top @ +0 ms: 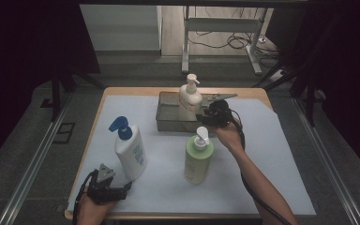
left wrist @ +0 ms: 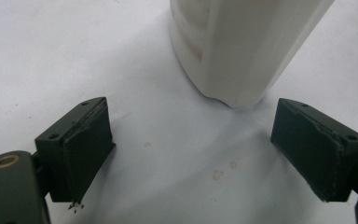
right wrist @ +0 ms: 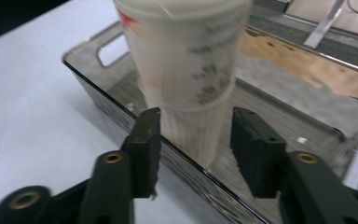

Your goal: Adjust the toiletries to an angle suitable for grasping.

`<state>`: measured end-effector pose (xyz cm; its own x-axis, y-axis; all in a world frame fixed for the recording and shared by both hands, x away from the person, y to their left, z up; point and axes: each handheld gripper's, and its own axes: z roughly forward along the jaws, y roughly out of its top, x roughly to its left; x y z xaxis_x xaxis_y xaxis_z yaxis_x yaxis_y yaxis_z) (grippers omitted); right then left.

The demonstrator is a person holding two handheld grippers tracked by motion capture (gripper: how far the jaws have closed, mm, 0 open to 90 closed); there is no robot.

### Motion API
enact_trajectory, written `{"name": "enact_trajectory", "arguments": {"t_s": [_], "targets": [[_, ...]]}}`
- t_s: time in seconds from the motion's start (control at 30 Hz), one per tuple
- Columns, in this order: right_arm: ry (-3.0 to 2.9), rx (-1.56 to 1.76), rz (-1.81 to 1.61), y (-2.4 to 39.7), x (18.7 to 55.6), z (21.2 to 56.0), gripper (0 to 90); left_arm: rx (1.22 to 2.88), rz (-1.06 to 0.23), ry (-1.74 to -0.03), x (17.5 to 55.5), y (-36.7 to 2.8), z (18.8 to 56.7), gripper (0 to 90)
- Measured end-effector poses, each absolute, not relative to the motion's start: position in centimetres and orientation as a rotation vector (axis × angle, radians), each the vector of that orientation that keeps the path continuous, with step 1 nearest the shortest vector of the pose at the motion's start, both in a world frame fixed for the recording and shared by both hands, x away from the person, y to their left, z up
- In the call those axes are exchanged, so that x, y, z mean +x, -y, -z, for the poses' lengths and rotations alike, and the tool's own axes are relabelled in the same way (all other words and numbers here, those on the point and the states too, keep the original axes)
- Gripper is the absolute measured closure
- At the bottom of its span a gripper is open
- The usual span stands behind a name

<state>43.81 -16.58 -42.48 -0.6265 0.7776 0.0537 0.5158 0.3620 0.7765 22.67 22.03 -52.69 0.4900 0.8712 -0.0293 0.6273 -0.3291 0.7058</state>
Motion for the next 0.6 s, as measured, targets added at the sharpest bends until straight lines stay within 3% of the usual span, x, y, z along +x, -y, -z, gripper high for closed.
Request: {"name": "enact_trajectory", "arguments": {"t_s": [0.4, 0.6], "targets": [[-2.229, 1.210, -1.101, 16.9, 45.4, 43.1, 89.0, 2.073, -0.473, -1.229, 22.7, -22.0, 52.7, 11.9], [-2.227, 1.242, -1.063, 16.0, 46.7, 43.8, 89.7, 2.074, -0.473, -1.229, 22.7, -22.0, 52.7, 11.9]]}}
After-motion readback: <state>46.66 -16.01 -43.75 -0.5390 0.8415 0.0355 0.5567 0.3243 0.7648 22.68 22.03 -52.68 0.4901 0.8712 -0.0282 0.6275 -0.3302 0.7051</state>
